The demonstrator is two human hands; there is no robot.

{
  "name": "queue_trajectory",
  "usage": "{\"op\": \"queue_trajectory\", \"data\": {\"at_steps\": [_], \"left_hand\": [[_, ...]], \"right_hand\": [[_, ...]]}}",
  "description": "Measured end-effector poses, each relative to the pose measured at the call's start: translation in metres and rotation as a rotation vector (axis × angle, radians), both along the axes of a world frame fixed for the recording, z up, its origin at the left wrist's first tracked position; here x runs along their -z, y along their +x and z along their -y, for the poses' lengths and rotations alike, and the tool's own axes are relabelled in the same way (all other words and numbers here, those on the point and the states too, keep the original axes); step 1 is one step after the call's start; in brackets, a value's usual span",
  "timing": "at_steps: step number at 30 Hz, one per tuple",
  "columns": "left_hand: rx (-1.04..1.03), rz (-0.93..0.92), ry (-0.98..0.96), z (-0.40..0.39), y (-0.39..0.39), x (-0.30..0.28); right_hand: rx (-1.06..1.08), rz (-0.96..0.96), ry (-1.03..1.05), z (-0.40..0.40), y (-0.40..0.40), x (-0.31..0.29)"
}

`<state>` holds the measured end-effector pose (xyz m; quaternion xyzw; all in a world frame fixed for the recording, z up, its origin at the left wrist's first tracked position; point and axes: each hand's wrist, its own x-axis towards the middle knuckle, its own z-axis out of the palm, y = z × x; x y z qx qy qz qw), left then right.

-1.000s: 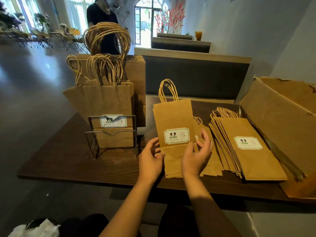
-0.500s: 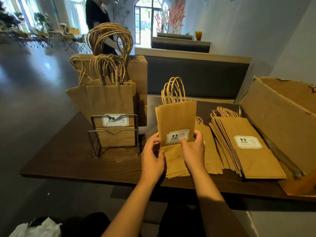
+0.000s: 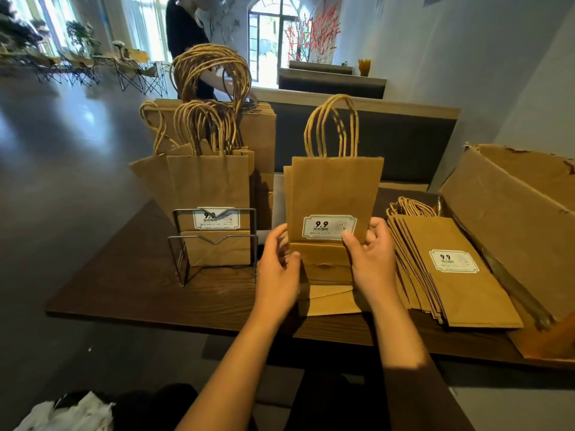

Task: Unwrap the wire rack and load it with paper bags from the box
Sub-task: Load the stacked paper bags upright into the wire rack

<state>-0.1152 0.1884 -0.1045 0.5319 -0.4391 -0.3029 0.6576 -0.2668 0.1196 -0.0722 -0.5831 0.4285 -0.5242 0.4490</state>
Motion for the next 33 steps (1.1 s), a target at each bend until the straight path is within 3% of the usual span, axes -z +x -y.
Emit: {"op": "queue_trajectory", "data": {"at_steps": [5, 16, 19, 22, 25, 33], "left_hand": [[0.132, 0.133, 0.347, 0.001, 0.004, 0.019], [0.106, 0.087, 0.094, -0.031, 0.048, -0.107], [-0.114, -0.026, 0.033, -0.036, 0.089, -0.116], [-0.338, 0.222, 0.125, -0.037, 0.133, -0.103], [-0.346, 0.533, 0.316, -0.036, 0.158, -0.087], [-0.226, 0.626, 0.402, -0.025, 0.179, -0.064]], "right_hand": [[-0.064, -0.081, 0.104, -0.006, 0.008, 0.022], [-0.226, 0.008, -0.193, -0.007, 0.044, -0.073], [-0.247, 0.106, -0.163, -0.001, 0.077, -0.087], [-0.29, 0.145, -0.074, 0.007, 0.112, -0.09], [-0.3, 0.147, -0.062, 0.013, 0.141, -0.089], [-0.333, 0.108, -0.005, 0.025, 0.177, -0.08]]}}
